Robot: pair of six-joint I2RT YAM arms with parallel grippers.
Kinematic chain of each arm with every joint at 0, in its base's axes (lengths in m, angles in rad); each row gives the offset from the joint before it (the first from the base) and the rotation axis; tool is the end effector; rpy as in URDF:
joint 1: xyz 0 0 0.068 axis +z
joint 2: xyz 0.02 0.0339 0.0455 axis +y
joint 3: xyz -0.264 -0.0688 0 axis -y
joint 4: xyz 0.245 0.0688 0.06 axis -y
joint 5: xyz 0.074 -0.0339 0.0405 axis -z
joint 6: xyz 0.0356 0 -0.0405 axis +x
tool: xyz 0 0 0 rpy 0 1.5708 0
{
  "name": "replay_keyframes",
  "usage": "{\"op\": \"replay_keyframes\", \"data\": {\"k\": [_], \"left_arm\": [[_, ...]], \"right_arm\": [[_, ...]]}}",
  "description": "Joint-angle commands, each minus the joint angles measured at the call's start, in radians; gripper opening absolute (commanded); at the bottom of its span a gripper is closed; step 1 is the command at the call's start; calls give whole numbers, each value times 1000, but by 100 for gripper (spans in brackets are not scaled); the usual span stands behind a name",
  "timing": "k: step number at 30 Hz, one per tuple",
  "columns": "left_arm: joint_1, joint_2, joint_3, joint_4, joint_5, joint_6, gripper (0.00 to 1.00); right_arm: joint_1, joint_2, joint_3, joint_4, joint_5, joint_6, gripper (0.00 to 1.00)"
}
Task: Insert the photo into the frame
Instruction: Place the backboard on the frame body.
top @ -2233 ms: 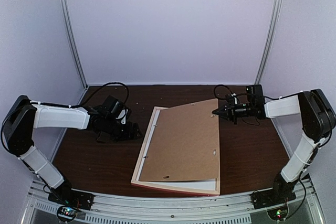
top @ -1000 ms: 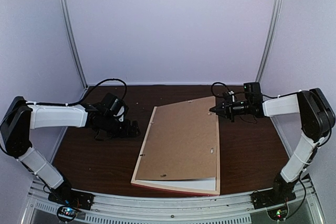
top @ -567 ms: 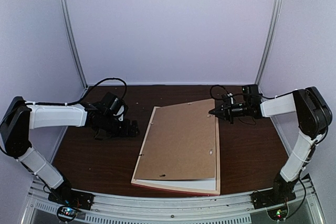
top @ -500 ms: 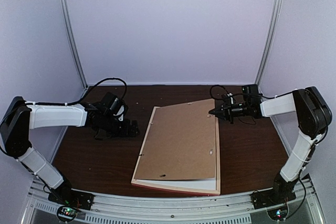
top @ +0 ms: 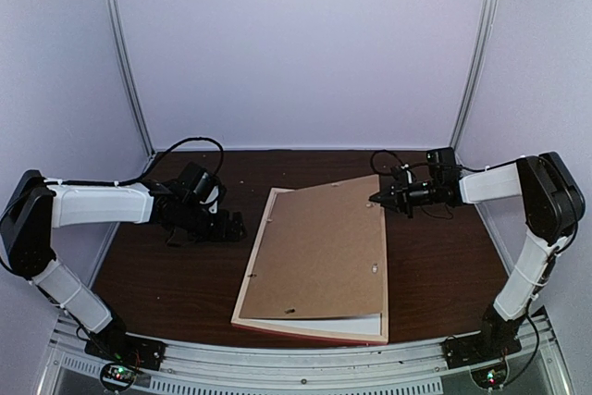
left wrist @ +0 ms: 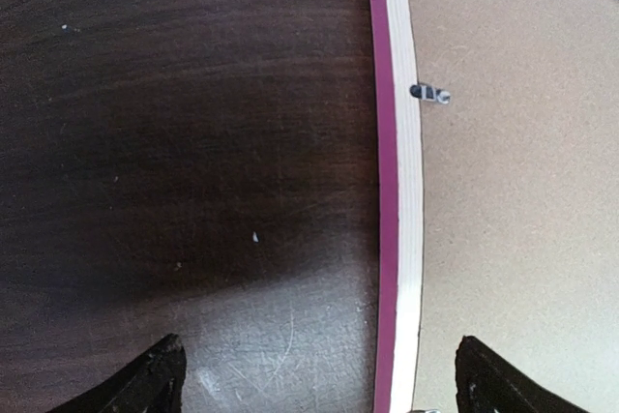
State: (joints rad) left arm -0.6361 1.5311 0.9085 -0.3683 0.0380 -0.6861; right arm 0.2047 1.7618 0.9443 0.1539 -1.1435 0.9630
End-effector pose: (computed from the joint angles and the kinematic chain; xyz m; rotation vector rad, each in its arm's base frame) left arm 0.2434 -0.1814 0.1915 -0.0514 2.6572 -0.5267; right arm 0.3375 0.1032 0.1804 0.1824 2.4215 1.8666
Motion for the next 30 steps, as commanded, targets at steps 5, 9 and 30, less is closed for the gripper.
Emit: {"op": "replay_keyframes", "data": {"k": [5,9,30], "left_arm": [[-5,4,21,18,7,10,98],[-5,8,21,21,10,8,98],[-5,20,13,40,41,0,98]], "right_arm": [[-8,-1,24,-34,-32,-36,0],[-8,3,25,-40,-30,-43,0],[-7,50,69,-84,-27,-114,0]]}}
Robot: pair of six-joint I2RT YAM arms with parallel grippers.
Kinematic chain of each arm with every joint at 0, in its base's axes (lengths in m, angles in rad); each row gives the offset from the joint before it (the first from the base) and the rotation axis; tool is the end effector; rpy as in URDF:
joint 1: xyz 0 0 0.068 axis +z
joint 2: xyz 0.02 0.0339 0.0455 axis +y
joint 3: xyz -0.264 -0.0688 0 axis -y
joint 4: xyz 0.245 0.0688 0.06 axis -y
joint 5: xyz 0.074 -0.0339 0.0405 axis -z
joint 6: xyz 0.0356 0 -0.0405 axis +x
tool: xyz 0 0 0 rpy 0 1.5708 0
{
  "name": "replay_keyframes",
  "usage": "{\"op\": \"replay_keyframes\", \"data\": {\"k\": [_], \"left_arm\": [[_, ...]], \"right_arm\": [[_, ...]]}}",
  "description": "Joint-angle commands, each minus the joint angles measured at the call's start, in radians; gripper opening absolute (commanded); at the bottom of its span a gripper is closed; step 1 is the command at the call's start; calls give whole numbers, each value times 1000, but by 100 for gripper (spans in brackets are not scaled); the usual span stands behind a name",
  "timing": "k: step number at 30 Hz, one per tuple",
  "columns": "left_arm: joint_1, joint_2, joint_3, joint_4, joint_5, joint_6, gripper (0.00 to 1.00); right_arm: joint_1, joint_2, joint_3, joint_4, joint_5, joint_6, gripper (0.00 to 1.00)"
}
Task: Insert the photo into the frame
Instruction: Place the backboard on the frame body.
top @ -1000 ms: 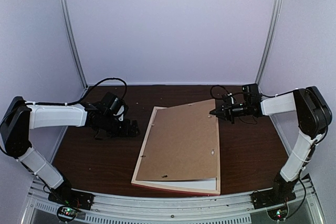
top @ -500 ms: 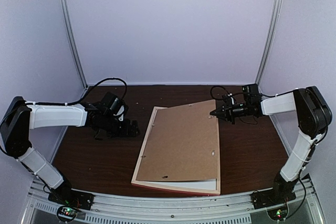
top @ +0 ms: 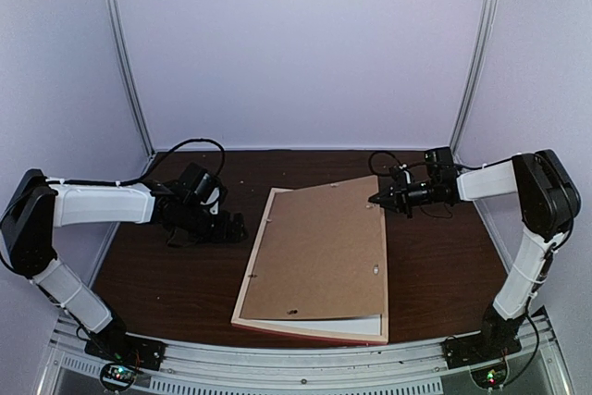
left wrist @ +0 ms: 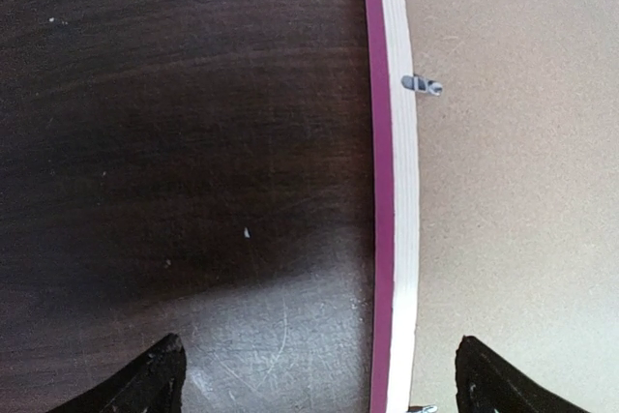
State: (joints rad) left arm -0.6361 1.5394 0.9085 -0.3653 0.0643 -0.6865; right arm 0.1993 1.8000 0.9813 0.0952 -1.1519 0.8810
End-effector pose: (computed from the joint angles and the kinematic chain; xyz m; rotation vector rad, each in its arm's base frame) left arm 0.2436 -0.1827 0.1894 -0.0420 2.6726 -0.5529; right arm 0.3440 0.1027 0.1741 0.1365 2.4366 1.8475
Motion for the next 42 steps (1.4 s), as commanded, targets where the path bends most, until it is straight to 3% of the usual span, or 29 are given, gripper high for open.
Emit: {"op": "replay_keyframes", "data": {"k": [1,12,25,33,42], "left_arm": [[-5,12,12,37,18,0,98],[-21,9,-15,74,72,-28,98],[-176,-6,-35,83,110,-41,98],[-247,56,-4,94,152,5,97],[-255,137,45,90,187,46,97]], "right_arm": [[-1,11,35,-30,-18,-38,0],[-1,24,42,-57,8,-71,0],[-1,22,54,-87,20,-100,0],[-1,23,56,-110,23,-106,0],[-2,18,56,-121,24,-111,0]]}}
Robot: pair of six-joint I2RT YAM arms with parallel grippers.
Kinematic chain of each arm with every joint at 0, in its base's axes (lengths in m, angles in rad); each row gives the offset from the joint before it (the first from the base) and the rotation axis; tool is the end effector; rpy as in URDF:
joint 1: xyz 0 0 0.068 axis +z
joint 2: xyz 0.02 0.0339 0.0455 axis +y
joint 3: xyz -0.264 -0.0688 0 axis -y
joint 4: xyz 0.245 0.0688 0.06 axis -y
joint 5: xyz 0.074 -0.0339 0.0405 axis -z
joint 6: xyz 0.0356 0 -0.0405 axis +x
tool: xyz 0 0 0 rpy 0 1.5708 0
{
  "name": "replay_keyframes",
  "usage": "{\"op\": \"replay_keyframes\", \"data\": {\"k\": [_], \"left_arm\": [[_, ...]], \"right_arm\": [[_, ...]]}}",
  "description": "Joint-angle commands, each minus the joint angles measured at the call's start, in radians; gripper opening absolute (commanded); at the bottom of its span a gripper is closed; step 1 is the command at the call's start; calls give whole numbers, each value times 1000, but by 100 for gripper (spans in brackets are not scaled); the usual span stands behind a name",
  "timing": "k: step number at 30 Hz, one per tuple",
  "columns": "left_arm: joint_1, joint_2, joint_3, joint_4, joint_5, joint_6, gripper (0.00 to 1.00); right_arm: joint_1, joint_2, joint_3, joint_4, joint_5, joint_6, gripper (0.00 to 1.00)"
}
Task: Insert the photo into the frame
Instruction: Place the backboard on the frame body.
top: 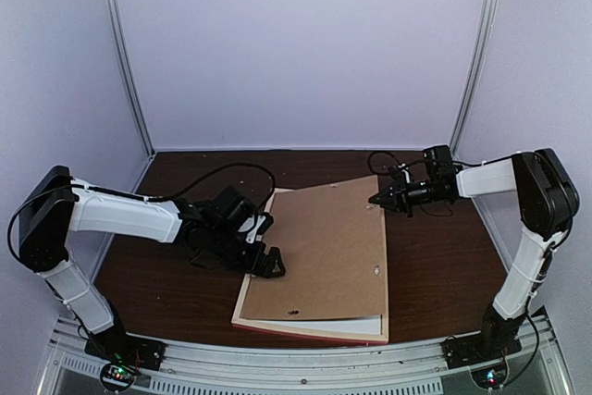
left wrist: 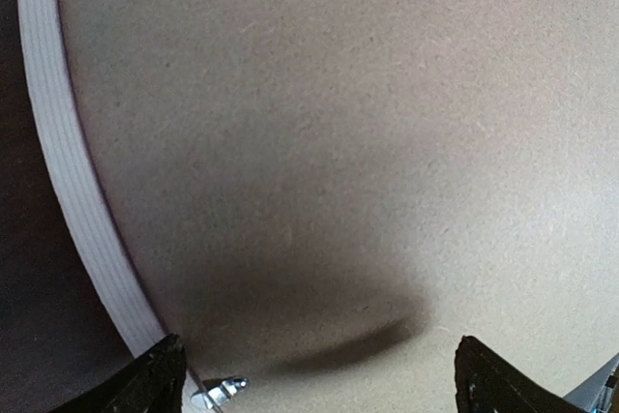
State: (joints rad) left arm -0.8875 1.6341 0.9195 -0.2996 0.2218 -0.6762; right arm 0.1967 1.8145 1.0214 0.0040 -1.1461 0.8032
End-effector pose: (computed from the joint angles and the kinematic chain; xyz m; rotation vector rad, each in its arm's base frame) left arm 0.1950 -0.2520 0.1694 0.3831 2.7695 -0.7834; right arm 0.3475 0.1023 0.1743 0.1068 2.4599 1.8175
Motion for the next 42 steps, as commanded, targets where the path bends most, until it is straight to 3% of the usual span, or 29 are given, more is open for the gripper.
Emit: {"op": "replay_keyframes", "data": {"k": [1,25,42], "left_arm": [[-4,49,39,24,34,40,97],[-37,68,56,-105,-5,31,93],[-80,42,9,-135,18,-26,84]], "right_arm": [[1,5,16,-30,18,-33,0],[3,12,-3,-8,44,-44,0],[3,20,-8,-6,64,-36,0]]}}
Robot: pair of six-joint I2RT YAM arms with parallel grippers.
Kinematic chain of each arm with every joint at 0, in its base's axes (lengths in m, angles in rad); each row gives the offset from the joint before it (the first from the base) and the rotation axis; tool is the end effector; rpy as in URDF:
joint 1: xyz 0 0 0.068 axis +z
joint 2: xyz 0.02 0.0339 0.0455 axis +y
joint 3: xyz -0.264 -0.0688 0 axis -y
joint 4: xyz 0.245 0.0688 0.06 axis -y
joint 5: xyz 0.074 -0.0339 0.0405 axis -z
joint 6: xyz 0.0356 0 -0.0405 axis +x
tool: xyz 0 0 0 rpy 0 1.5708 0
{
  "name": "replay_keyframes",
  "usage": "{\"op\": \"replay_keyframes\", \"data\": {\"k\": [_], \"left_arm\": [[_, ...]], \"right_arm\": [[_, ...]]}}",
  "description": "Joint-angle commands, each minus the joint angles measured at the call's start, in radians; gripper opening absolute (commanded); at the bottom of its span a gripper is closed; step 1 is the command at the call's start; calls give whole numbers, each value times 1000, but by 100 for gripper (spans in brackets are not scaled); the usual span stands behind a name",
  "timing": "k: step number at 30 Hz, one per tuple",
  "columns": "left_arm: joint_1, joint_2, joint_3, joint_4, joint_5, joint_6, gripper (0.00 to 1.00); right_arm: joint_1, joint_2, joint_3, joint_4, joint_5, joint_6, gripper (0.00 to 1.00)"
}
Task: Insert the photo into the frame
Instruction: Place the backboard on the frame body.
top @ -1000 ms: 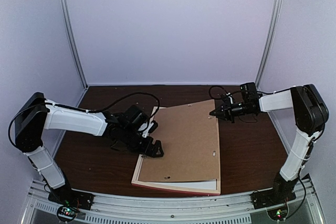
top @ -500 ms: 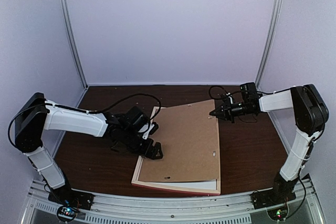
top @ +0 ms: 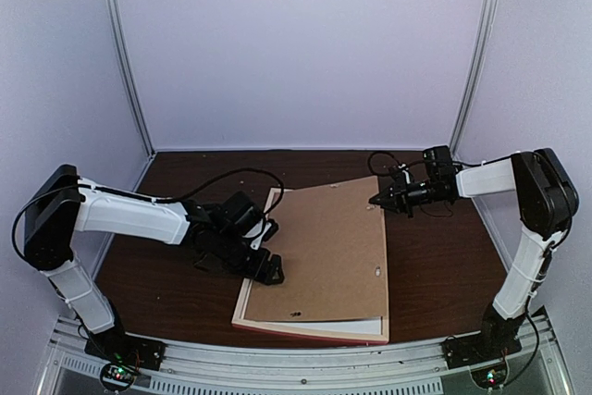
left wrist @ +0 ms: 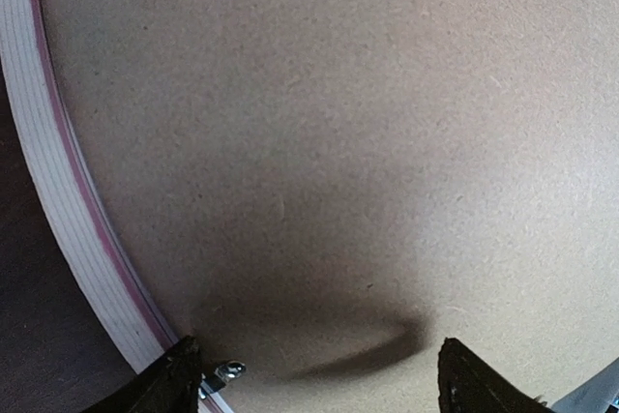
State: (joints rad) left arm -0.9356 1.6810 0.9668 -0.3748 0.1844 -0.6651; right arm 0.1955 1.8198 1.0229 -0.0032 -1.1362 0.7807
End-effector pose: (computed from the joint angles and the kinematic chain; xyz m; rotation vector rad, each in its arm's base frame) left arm 0.1870 -0.2647 0.1642 0.4494 2.8215 -0.6875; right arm 0.3480 0.1018 0.1722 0.0967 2.4612 1.7979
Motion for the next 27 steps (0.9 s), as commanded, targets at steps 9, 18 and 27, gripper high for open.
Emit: {"op": "replay_keyframes", "data": {"k": [9,18,27], "left_arm": [[-34,-36,-63,-59,78,-55,77],[-34,-38,-61,-78,139,-50,71],[-35,-61,-43,-128,171,-36,70]], "right_arm": [[4,16,-26,59,73,0,0],[4,30,-19,68,80,1,0],[4,63,-64,263,57,148,0]]}}
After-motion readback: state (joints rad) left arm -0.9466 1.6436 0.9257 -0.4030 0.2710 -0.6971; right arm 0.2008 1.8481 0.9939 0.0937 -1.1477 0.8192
